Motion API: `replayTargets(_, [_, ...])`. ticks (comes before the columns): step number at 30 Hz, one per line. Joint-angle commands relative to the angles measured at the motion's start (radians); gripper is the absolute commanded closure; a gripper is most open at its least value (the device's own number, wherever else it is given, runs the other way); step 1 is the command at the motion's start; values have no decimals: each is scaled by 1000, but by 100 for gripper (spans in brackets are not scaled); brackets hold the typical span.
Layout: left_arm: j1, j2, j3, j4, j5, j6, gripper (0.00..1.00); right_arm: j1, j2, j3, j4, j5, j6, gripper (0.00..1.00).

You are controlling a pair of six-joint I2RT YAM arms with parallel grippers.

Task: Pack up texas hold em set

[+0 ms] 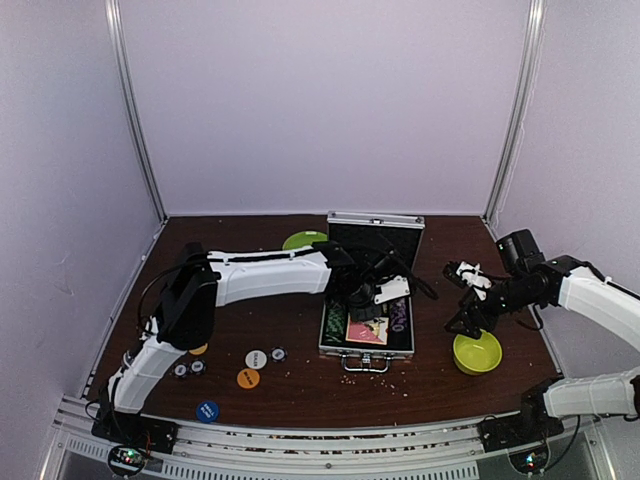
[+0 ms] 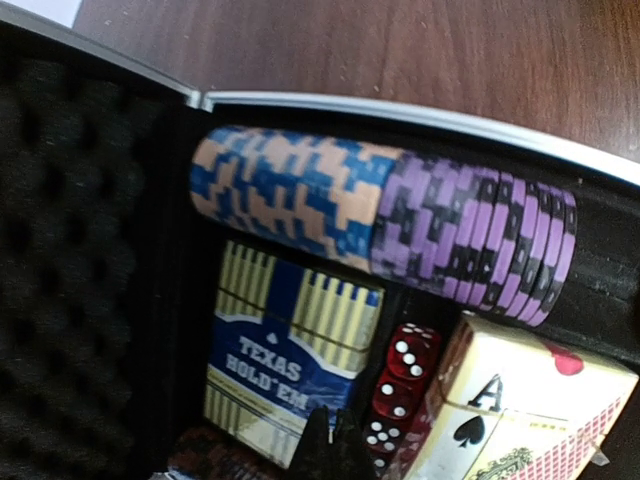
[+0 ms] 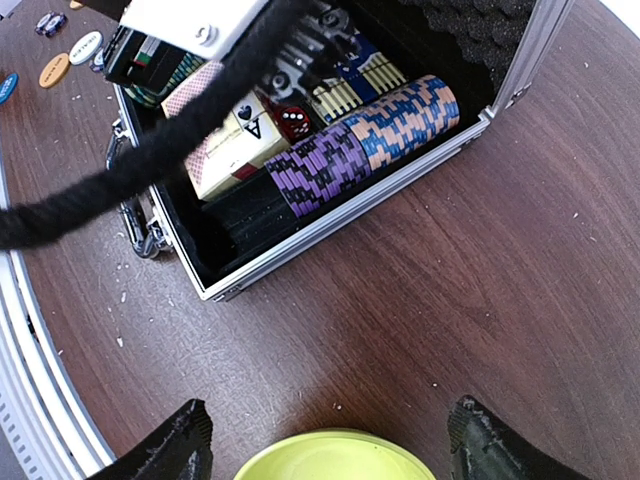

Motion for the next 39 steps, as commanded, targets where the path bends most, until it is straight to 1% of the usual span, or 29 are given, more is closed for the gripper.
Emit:
replayTargets(1, [-3,-1,0,-4,43,-4,100,-6,5,13,-9,22,-14,19])
replayTargets(6, [-5,-7,-44,-3,119,-1,100,-6,9,14,-10,21,-15,18])
replayTargets(14, [-10,-11,-74,-7,156,-16,100,-7,15,16,-15,22,-17,19])
replayTargets(24, [-18,-38,-66,10,65,-26,100,-6,22,16,-18,22,-17,19])
replayTargets(28, [-18,-109,-56,7,33,-27,100,-6,20,16,-17,22,-17,19])
replayTargets(31, [-17,-185,-91,13,34,-24,100,-6,22,17,-18,20,-17,19])
replayTargets(36, [-18,-317,-205,39,47,-40,100,-5,20,19,-21,16,-19,19])
replayTargets(39, [-17,-414,-324,82,46,-61,98,-6,17,20,-27,15,-22,19])
